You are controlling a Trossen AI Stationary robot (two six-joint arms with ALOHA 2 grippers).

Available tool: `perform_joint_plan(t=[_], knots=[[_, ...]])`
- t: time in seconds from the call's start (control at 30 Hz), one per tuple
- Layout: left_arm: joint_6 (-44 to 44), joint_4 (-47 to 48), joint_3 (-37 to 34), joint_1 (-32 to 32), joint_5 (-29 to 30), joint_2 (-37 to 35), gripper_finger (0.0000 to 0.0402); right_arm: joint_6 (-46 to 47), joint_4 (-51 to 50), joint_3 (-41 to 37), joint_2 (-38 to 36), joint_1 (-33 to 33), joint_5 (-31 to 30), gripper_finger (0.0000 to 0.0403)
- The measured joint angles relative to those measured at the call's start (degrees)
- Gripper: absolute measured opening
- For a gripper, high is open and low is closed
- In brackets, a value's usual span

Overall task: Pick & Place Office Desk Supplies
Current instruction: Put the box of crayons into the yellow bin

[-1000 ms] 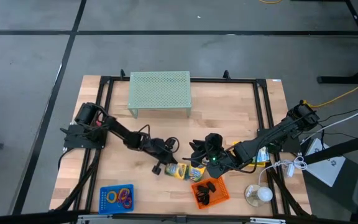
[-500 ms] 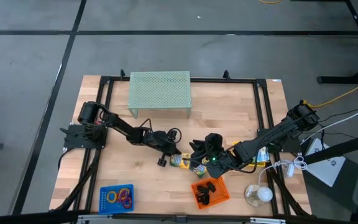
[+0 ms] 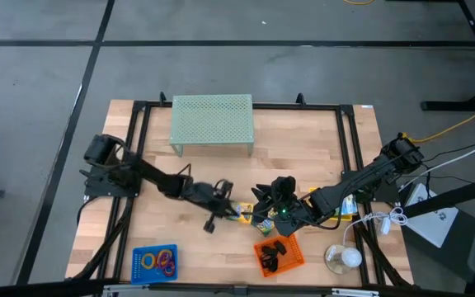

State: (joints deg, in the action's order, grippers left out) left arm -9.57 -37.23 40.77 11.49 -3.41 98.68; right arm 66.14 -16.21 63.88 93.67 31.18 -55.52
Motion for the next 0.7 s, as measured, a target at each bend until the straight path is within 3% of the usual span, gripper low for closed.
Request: perform_joint_plan(t=[0.13, 0.3, 0.37, 0.47, 0.7], knots=[[-0.33, 6.54, 0.48, 7.65, 10.56, -0.60, 0.0002, -0.83, 0.13, 0.00, 0.00, 0.30, -1.28, 0.0107], [-0.38, 11.32, 2.04, 14.94, 35.36, 0.36, 0.0002, -1.25, 0.26, 0.00, 0.00, 0.30, -4.05, 0.0107], [1.49, 11.23, 3.33, 15.96, 42.23, 0.33, 0.0002, -1.24, 0.45, 0.02, 0.00, 0.28, -4.08, 0.0107], [9.02, 11.88, 5.01, 16.46, 46.58, 0.23, 0.0001, -1.01, 0.70, 0.02, 0.00, 0.21, -3.77, 0.0107], [26.16, 17.28, 9.70, 16.96, 46.90, 4.47, 0.0001, -0.99, 0.83, 0.02, 0.00, 0.26, -2.81, 0.0107]])
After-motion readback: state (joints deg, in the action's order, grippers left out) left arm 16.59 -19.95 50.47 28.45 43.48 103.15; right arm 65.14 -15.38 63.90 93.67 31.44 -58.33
